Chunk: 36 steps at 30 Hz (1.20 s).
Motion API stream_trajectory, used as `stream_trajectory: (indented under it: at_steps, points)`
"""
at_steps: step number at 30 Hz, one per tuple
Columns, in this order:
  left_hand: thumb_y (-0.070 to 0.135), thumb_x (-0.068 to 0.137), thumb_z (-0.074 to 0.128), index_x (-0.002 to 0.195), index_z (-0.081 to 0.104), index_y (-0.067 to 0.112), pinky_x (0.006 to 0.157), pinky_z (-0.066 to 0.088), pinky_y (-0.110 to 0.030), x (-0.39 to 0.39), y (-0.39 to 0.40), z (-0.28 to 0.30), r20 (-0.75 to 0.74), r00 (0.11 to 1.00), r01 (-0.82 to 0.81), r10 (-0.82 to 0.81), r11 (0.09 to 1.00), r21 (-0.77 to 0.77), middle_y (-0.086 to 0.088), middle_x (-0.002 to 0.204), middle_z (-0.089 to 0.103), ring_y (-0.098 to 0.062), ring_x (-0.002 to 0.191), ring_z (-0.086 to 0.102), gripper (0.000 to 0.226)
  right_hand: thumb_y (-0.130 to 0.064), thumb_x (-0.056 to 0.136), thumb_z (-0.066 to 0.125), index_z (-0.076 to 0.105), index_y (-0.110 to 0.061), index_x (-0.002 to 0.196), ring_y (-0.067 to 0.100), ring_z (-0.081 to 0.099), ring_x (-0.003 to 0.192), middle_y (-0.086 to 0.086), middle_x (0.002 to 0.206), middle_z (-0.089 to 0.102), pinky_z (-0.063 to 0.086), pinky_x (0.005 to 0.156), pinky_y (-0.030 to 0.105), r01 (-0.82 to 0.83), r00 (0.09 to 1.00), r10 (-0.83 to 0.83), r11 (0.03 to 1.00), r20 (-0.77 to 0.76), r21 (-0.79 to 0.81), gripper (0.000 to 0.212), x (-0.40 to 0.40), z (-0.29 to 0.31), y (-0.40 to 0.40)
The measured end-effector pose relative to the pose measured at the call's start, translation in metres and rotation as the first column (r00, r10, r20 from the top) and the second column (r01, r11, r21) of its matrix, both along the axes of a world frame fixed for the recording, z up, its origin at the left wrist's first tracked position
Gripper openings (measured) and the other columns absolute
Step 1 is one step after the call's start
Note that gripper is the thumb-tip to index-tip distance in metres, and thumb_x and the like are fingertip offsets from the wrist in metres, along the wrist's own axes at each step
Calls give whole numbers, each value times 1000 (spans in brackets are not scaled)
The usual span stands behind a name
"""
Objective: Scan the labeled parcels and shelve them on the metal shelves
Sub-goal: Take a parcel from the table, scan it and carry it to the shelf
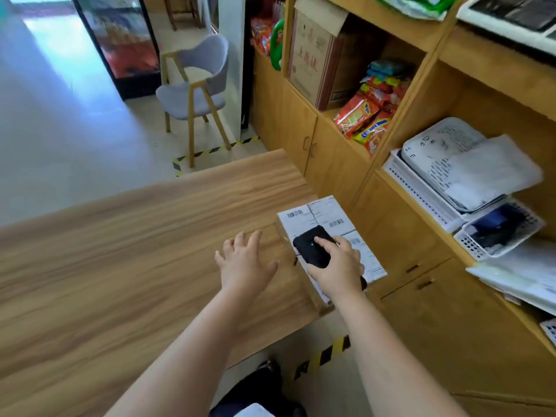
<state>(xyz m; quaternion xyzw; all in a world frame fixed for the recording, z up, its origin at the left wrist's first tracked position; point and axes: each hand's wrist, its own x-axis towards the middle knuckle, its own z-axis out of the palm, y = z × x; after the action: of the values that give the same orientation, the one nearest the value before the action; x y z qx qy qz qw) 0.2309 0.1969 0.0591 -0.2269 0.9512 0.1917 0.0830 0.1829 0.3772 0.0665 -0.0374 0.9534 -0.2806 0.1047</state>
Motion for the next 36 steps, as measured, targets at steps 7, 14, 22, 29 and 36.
stream_trajectory:
  at_steps: [7,14,22,29,36]
  points:
    - [58,82,71,158,9,35,120,7,-62,-105,14,-36,161,980,94,-117,985,143,1,167,-12,-31,153,-11,100,-30,82,71,54,-33,138,24,32,129,-3,149,36,31,102,36,-14,1000,14,1000,20,4,59,-98,-11,14]
    - [65,61,83,156,-9,45,115,-7,-69,-170,5,-59,322,851,378,-414,910,172,9,166,-15,-28,151,-22,133,-33,79,72,54,-37,136,27,34,129,-2,149,37,32,108,45,-100,994,99,994,49,35,60,-163,-22,0]
    - [81,64,68,157,-12,37,115,-8,-68,-136,2,-71,301,954,-17,-10,996,85,-8,162,9,-29,150,2,130,-29,75,74,57,-35,134,26,34,127,-4,145,39,35,107,48,-287,950,297,952,96,-104,62,-198,-33,-34]
    - [85,52,74,151,-28,38,108,34,-50,-98,-13,-58,357,809,-506,466,862,22,-13,152,22,-31,137,27,150,-31,75,76,57,-37,133,24,34,130,-6,145,39,33,107,46,-399,903,413,909,116,-123,61,-211,-38,-51]
    - [25,75,80,158,3,39,119,15,-54,-107,-53,-65,291,946,-175,144,981,86,7,167,-12,-24,153,-9,114,-30,77,76,57,-38,133,22,34,125,-8,144,40,30,104,38,-491,854,503,864,133,-112,60,-212,-34,-53]
